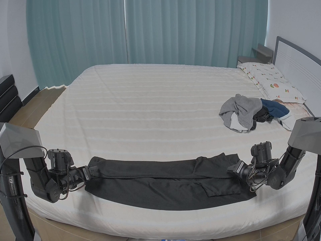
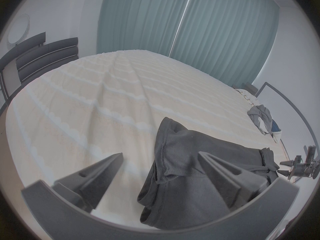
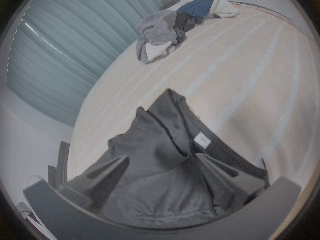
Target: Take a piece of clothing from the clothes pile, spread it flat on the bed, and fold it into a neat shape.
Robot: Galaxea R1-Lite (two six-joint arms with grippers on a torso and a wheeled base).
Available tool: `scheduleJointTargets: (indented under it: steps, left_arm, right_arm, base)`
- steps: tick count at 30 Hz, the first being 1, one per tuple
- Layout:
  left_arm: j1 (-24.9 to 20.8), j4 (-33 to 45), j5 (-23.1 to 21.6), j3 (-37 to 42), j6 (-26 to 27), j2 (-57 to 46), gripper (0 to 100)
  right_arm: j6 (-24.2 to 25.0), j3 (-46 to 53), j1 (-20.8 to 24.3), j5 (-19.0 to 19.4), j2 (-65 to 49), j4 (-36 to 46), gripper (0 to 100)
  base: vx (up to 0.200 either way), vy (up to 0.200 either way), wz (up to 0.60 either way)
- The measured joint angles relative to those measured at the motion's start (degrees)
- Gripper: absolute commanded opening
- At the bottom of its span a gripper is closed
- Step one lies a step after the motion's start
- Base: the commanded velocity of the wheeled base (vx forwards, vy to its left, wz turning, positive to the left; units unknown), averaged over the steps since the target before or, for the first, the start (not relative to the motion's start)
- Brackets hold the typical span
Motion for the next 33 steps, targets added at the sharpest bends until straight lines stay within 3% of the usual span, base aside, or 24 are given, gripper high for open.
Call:
scheduleJointTargets:
  steps: [9,16,20,28,29,33]
  left_arm:
    - [0.78,0.59,-0.02,-1.54,-2.57,-2.72,100]
    - [0.67,7.86,-0.13,-9.68,-10.73,-2.91,100]
    - [-0.05,12.29,-0.39,-15.37,-12.97,-0.60,100]
    - [-1.01,13.86,-0.55,-23.70,-15.66,7.30,100]
    - [-1.12,13.97,-0.60,-24.44,-16.46,8.02,0]
    - [-1.48,14.04,-0.15,-26.98,-17.87,10.37,0]
  right_arm:
    - [0.63,-3.30,-3.80,3.64,-5.49,2.60,100]
    - [5.07,-6.23,-5.42,7.95,-6.31,4.16,100]
    - [7.28,-7.14,-6.19,11.18,-4.96,4.19,100]
    - [8.87,-8.19,-8.09,15.69,-1.32,3.56,100]
    - [8.95,-8.24,-8.22,15.91,-0.96,3.54,100]
    - [9.01,-8.37,-8.42,16.04,-0.30,3.47,100]
  base:
    - [0.000,0.000,0.00]
    - [0.000,0.000,0.00]
    - [0.000,0.000,0.00]
    - [0.000,0.000,0.00]
    - [0.000,0.000,0.00]
    - [0.000,0.000,0.00]
